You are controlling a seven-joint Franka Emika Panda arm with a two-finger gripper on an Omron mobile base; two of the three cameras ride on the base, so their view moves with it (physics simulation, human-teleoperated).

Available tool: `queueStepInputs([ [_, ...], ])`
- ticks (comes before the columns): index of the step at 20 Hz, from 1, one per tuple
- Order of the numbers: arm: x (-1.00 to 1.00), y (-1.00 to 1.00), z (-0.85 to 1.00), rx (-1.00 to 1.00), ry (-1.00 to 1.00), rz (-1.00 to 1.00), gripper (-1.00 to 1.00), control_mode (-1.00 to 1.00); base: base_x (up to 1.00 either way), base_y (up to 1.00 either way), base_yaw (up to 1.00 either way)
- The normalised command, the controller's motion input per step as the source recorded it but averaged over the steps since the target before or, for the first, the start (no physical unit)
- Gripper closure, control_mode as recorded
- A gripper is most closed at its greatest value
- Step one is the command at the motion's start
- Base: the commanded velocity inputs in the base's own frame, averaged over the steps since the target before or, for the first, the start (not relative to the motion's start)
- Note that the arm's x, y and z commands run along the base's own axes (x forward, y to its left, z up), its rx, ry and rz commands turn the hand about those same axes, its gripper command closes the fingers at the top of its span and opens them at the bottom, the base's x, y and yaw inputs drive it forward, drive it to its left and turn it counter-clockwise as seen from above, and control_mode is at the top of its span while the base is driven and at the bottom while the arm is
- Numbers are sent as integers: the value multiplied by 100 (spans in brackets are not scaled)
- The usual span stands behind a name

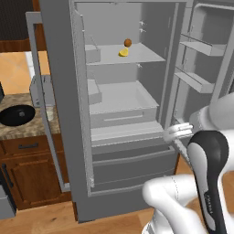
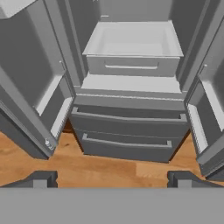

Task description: Grab a lemon wedge from the fridge and one ice cube from the ice bowl, and put them in the glass of lemonade.

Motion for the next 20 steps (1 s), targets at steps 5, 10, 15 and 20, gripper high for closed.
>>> queueStepInputs([
  [5,-27,0,-5,0,-7,0,-100,-100,0,0,0],
  [10,-18,0,0,0,-12,0,-100,-100,0,0,0],
  [15,-3,0,0,0,-2,0,-100,-100,0,0,0],
  [20,0,0,0,0,-3,0,-100,-100,0,0,0],
])
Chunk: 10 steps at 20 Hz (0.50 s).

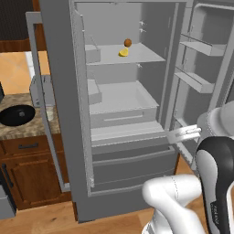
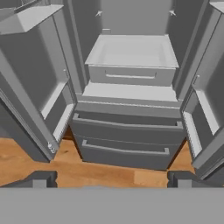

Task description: Grab a lemon wedge from the fridge and one ice cube from the ice bowl, and put them in the glass of lemonade.

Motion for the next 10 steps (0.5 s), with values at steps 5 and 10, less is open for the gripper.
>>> queueStepInputs([
  [5,0,0,0,0,-1,0,-100,100,0,0,0],
  [10,0,0,0,0,0,0,-100,100,74,0,0],
])
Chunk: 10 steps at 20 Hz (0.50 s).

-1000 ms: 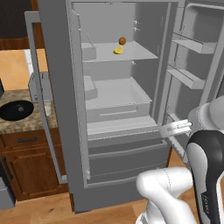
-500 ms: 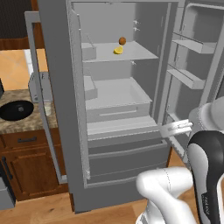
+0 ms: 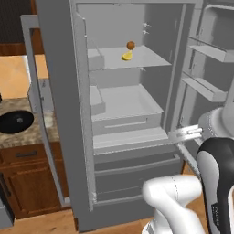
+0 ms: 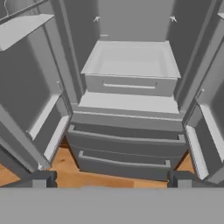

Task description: Grab a lemon wedge from the fridge and one ice cube from the ice bowl, and put them in the glass of lemonade.

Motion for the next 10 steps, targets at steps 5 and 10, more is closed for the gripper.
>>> queueStepInputs([
  [5,0,0,0,0,0,0,-100,100,100,0,0],
  [10,0,0,0,0,0,0,-100,100,100,0,0],
])
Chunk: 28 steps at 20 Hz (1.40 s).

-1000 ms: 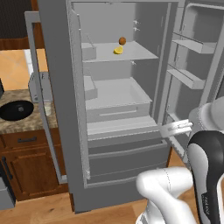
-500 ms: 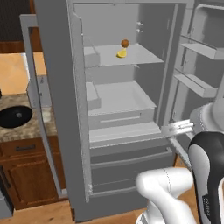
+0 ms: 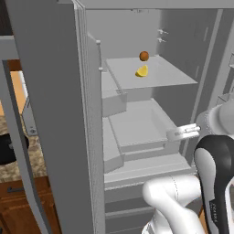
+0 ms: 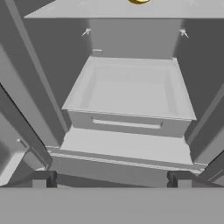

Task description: Grab a lemon wedge from the fridge and one ice cube from the ice bowl, and put them in the glass of lemonade.

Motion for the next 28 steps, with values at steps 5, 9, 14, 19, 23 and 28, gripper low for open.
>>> queueStepInputs([
  [5,12,0,0,0,0,0,-100,-100,36,0,0],
  [9,0,0,11,0,-5,0,-100,-100,0,0,0],
  [14,0,6,29,-2,-11,0,-100,-100,0,0,0],
  [19,0,1,22,0,-19,-2,-100,-100,0,0,0],
  [23,0,16,34,0,-16,-3,-100,-100,0,0,0],
  [28,0,5,47,1,-3,-4,-100,-100,0,0,0],
])
